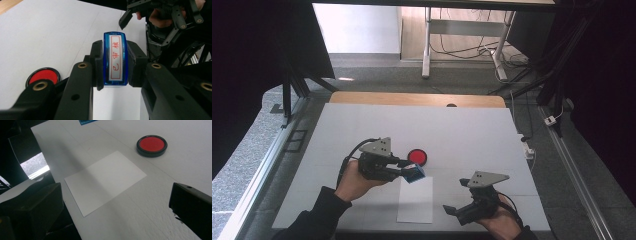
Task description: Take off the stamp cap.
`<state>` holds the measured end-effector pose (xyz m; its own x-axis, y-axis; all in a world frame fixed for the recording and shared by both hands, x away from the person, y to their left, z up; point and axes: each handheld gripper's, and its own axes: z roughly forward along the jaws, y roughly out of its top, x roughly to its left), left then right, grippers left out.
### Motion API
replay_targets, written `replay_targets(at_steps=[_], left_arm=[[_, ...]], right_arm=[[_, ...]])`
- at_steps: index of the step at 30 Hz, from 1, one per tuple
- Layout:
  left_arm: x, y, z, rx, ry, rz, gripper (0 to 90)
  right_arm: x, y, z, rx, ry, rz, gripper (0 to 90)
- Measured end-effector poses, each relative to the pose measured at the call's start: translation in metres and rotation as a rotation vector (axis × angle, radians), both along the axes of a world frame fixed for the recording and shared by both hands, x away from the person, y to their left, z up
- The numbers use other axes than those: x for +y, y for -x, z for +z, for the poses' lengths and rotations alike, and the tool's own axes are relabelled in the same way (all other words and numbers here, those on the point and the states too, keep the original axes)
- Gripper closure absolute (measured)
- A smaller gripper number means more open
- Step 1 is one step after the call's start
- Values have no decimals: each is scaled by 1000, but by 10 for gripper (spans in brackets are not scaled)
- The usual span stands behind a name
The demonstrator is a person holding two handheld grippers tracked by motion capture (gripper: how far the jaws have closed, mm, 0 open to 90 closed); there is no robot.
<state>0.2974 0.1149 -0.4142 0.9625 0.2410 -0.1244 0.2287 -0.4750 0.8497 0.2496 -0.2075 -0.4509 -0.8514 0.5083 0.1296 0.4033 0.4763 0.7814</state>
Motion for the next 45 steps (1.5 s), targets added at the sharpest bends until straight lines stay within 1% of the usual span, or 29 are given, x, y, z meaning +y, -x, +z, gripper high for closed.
replay_targets(at_steps=[2, 5, 11, 15, 17, 18, 20, 21, 22, 24, 27, 29, 31, 32, 34, 35, 37, 38, 41, 45], left_arm=[[-2, -1, 1, -4, 1, -20, 700], [-5, -2, 2, -9, -4, -35, 700], [-11, -3, 6, -21, -5, -61, 700], [-11, -2, 7, -31, -2, -76, 700], [-9, -2, 7, -35, 8, -82, 700], [-9, -2, 7, -33, 14, -81, 700], [-8, -2, 5, -32, 12, -82, 701], [-8, -2, 5, -32, 12, -82, 700], [-8, -2, 4, -30, 13, -85, 700], [-8, -3, 3, -28, 12, -93, 701], [-8, -3, 2, -20, 17, -104, 700], [-8, -3, 1, -15, 21, -110, 700], [-8, -2, 1, -13, 23, -112, 701], [-7, -3, 1, -9, 28, -119, 700], [-7, -2, 1, -7, 31, -123, 700], [-6, -2, 1, -7, 43, -132, 701], [-5, -2, 0, -6, 50, -137, 701], [-4, -2, 0, -8, 47, -139, 701], [-2, -2, 0, -7, 55, -145, 701], [-1, -2, 0, -8, 53, -153, 701]], right_arm=[[5, -3, 1, 1, 3, 7, 0], [11, -6, 1, 4, 7, 24, 0], [21, -12, 4, 7, -7, 59, 0], [30, -16, 4, 4, -10, 89, 0], [34, -18, 4, 13, -6, 105, 0], [37, -19, 3, 15, -4, 114, 0], [41, -21, 2, 21, -2, 131, 0], [41, -21, 2, 21, -2, 131, 0], [45, -22, 2, 21, -2, 149, 0], [49, -24, 1, 23, -3, 163, 0], [54, -27, 0, 23, 8, 188, 26], [58, -29, 0, 16, -2, 198, 39], [59, -30, 1, 16, -2, 206, 47], [62, -32, 2, 11, -1, 223, 66], [66, -35, 3, 11, -7, 232, 94], [68, -36, 3, 13, -12, 246, 121], [71, -39, 3, 13, -16, 272, 169], [73, -40, 3, 10, -16, 278, 199], [76, -43, 3, 13, -31, 307, 297], [75, -45, 3, 21, -43, 336, 412]])
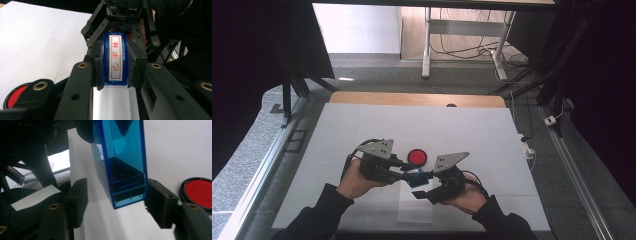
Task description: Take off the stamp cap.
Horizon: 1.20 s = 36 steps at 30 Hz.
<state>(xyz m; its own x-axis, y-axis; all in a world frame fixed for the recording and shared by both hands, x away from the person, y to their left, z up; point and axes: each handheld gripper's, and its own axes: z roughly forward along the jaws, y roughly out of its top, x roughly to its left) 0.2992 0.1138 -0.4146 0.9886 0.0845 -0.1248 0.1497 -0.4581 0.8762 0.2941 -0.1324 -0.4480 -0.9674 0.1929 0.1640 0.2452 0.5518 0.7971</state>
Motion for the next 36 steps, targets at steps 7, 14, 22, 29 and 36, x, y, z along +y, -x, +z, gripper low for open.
replay_targets(at_steps=[7, 14, 22, 29, 36], left_arm=[[0, 0, 0, -7, -11, -14, 701], [-1, 1, -1, -1, -8, -25, 701], [0, 1, 0, -8, 8, -33, 701], [2, 1, 1, -10, 19, -52, 701], [2, 2, 4, -24, 9, -81, 701]], right_arm=[[-5, -2, 2, 0, -23, 25, 538], [-6, -2, 4, -3, -44, 39, 588], [-8, -2, 5, 5, -72, 59, 633], [-9, -3, 4, 26, -98, 79, 657], [-10, -3, 6, 21, -102, 118, 679]])
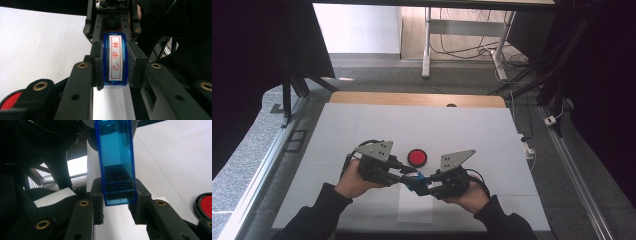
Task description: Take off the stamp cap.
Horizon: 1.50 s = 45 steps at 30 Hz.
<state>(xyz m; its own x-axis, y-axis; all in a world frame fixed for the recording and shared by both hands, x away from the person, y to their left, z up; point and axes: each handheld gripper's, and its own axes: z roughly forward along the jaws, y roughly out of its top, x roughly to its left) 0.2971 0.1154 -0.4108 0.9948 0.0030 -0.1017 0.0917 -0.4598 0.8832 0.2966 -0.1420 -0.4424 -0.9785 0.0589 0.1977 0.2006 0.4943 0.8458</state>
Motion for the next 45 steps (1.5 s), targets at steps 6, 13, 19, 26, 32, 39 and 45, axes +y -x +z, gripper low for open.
replay_targets(at_steps=[6, 13, 19, 26, 32, 39, 45], left_arm=[[0, 0, 1, 16, 9, -12, 702], [0, 1, 1, 5, 6, -9, 703], [2, 5, 4, -45, 5, 13, 704], [4, 4, 5, -26, 21, -13, 705], [5, 7, 8, -44, 12, 3, 704], [6, 8, 10, -42, 5, 51, 702], [8, 9, 8, -36, -9, 79, 701]], right_arm=[[0, 1, 1, -11, -4, 19, 685], [0, 2, 3, -17, 10, 19, 690], [0, -1, 1, 93, -3, -30, 692], [2, 8, 3, -53, 97, 20, 693], [1, 8, 4, -66, 91, -15, 692], [-5, 10, 4, -103, 83, -70, 690], [-10, 12, 3, -133, 101, -113, 690]])
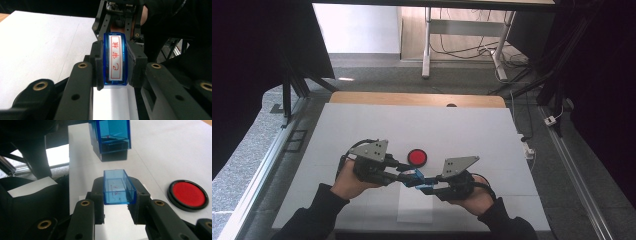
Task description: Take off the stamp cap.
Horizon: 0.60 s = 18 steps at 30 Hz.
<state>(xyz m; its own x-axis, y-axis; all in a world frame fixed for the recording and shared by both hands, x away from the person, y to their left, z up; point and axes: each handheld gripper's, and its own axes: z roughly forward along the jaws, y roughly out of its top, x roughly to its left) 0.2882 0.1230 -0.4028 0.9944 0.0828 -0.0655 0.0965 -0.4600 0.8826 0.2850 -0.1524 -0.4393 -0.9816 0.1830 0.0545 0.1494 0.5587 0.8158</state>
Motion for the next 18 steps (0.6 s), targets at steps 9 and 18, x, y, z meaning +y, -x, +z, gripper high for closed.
replay_targets(at_steps=[9, 18], left_arm=[[1, 1, 1, 0, -9, 18, 701], [2, 1, -1, -5, -27, 31, 700]], right_arm=[[-17, -1, -1, 22, -20, -96, 689], [-33, 2, 0, -5, -15, -198, 688]])
